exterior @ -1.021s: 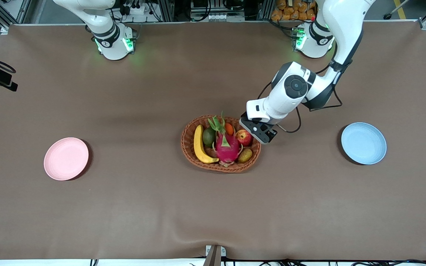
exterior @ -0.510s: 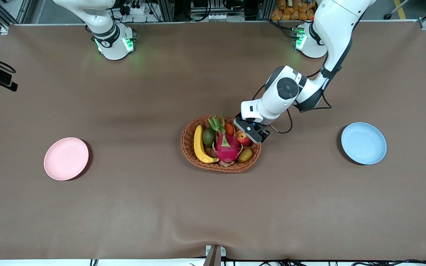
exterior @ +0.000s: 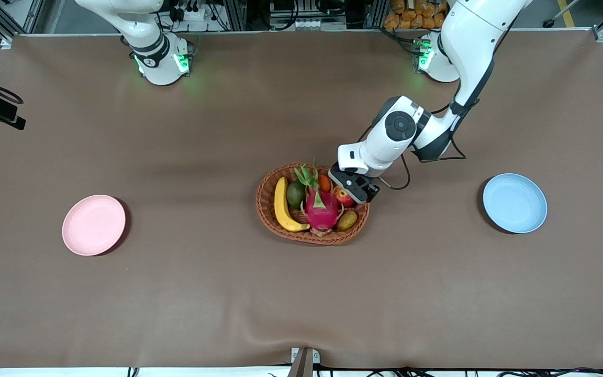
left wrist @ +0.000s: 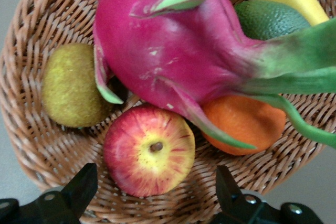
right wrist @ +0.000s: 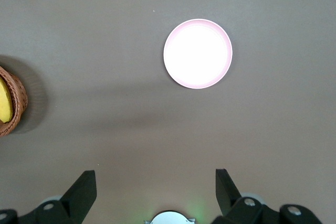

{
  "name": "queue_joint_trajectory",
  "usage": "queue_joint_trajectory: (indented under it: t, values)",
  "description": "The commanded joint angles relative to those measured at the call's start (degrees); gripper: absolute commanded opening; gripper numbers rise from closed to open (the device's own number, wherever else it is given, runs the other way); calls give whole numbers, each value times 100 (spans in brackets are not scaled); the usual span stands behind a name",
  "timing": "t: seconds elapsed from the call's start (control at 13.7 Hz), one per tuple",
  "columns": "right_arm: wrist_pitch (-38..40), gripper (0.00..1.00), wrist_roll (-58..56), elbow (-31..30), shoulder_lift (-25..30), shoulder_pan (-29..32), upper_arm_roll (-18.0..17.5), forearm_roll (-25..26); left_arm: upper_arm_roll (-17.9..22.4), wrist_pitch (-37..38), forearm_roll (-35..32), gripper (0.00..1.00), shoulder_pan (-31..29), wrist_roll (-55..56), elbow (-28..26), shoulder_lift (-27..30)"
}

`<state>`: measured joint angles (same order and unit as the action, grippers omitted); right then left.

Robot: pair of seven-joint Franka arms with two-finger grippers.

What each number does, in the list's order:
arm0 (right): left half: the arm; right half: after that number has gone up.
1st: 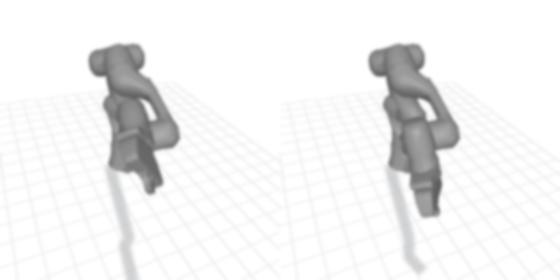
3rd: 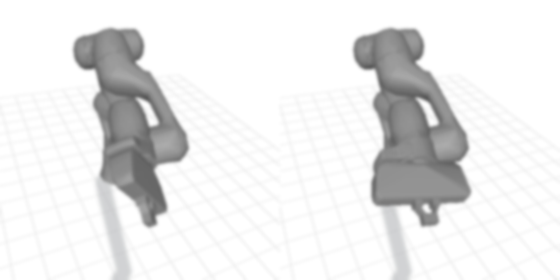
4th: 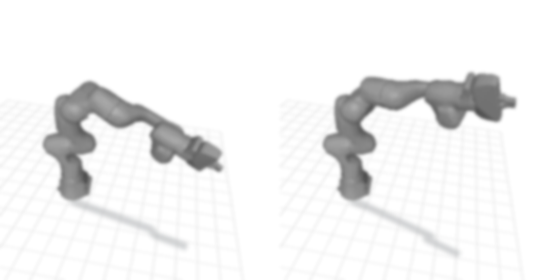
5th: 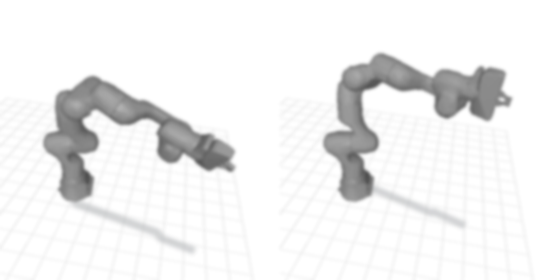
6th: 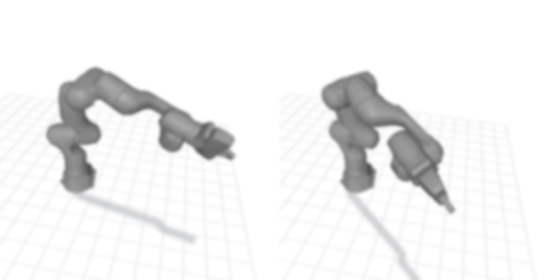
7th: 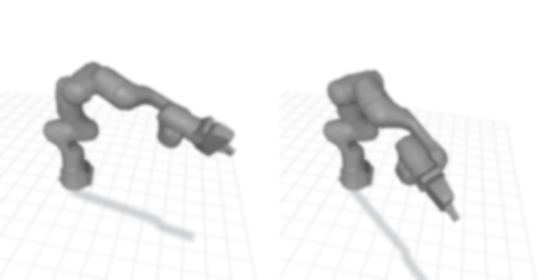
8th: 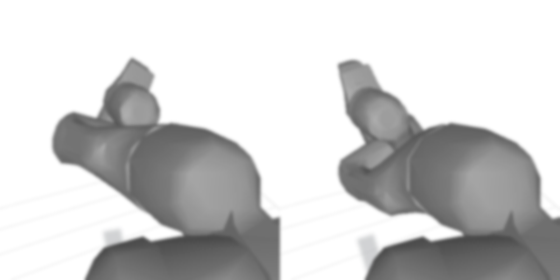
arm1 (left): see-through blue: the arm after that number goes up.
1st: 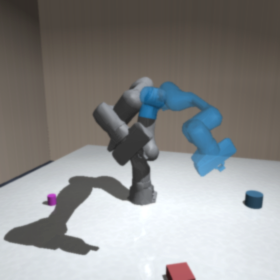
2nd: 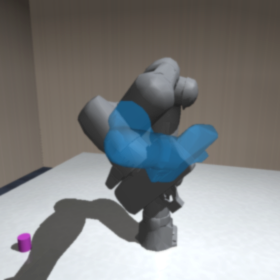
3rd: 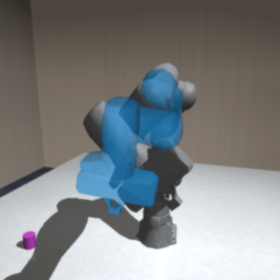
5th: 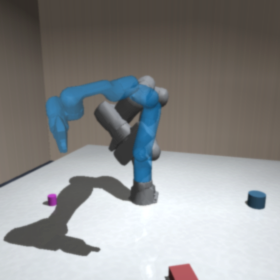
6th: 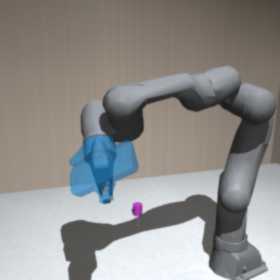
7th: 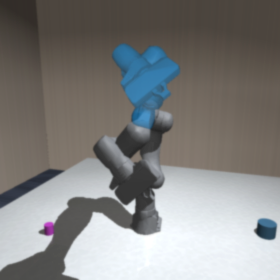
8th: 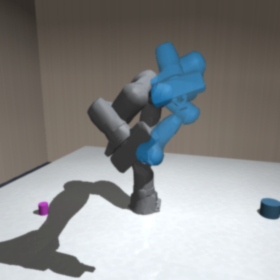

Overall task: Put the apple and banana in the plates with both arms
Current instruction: 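Lower the left gripper onto the red apple and close it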

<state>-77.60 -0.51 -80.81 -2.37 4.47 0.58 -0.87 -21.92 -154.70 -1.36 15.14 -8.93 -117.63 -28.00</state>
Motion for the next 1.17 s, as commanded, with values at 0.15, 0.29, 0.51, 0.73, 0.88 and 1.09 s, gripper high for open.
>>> queue_joint_trajectory:
  t: [0.15,0.29,0.51,0.73,0.88,1.09]
  values:
    - [26,100,34,48,-62,-104,13,114,143,-78,-163,96,146,173,187,-206]
    - [26,100,34,48,-132,-104,4,114,389,-87,-163,94,392,173,205,-232]
    - [8,100,95,48,-281,-253,4,79,513,-87,-154,94,568,374,284,-293]
    - [-141,100,113,57,-501,-384,4,35,548,-87,-163,76,586,419,319,-312]
    - [-237,100,113,57,-580,-464,4,26,548,-69,-163,49,525,419,319,-250]
    - [-334,100,113,57,-721,-525,4,8,548,140,-163,42,437,427,293,39]
